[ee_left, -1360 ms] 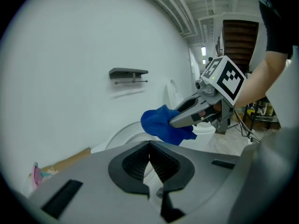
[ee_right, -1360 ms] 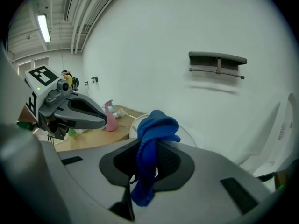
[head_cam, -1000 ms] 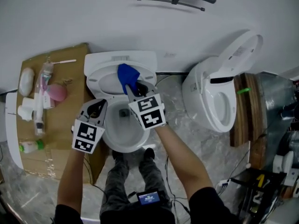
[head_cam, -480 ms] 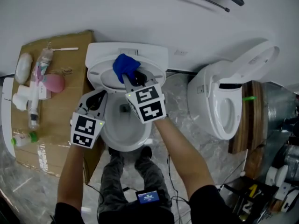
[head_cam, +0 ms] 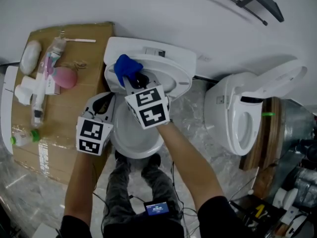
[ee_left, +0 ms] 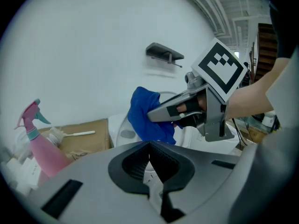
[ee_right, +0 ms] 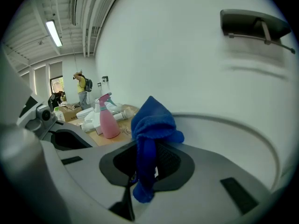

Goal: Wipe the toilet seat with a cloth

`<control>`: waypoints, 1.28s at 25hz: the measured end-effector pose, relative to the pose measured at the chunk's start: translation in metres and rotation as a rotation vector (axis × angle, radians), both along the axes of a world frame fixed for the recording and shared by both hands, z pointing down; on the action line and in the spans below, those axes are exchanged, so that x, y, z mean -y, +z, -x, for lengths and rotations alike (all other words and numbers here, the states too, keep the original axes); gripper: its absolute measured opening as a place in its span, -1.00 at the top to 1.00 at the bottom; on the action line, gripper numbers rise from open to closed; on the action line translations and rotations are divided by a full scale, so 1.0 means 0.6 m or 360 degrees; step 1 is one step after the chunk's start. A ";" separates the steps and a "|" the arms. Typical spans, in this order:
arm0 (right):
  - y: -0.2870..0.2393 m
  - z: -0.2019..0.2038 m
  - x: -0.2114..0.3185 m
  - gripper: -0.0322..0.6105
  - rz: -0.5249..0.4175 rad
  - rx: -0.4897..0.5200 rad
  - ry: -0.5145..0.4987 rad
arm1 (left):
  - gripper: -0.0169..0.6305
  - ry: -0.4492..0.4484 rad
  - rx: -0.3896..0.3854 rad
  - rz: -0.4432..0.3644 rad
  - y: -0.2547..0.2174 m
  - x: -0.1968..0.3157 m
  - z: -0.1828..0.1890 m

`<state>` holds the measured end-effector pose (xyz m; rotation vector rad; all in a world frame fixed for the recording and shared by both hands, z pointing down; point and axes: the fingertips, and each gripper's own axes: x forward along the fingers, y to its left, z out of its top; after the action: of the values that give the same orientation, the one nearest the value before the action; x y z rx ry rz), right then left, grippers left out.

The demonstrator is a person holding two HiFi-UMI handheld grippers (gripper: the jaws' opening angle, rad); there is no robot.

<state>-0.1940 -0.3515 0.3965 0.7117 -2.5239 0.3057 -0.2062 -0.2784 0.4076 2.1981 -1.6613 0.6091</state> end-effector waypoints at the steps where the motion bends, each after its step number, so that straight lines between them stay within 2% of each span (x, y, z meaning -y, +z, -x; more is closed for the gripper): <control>1: 0.007 0.010 -0.003 0.69 0.0014 -0.0004 -0.0005 | 0.91 -0.0027 -0.0017 0.0002 0.003 -0.001 0.005; 8: 0.059 0.061 -0.015 0.69 0.0073 -0.0006 -0.0020 | 0.91 -0.0157 -0.0100 0.0033 0.037 -0.016 0.036; 18: 0.149 0.093 -0.027 0.69 0.0151 -0.0064 -0.0079 | 0.91 -0.0282 -0.0180 0.0087 0.103 -0.030 0.022; 26: 0.241 0.103 -0.043 0.69 0.0300 -0.0094 -0.0188 | 0.91 -0.0402 -0.0172 0.0125 0.180 -0.048 0.019; 32: 0.303 0.098 -0.054 0.69 0.0324 -0.0129 -0.0237 | 0.91 -0.0504 -0.0125 0.0127 0.239 -0.059 0.017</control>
<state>-0.2526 -0.3192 0.5783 0.4461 -2.4097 0.4635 -0.2162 -0.2432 0.5507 1.8263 -1.8563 0.4864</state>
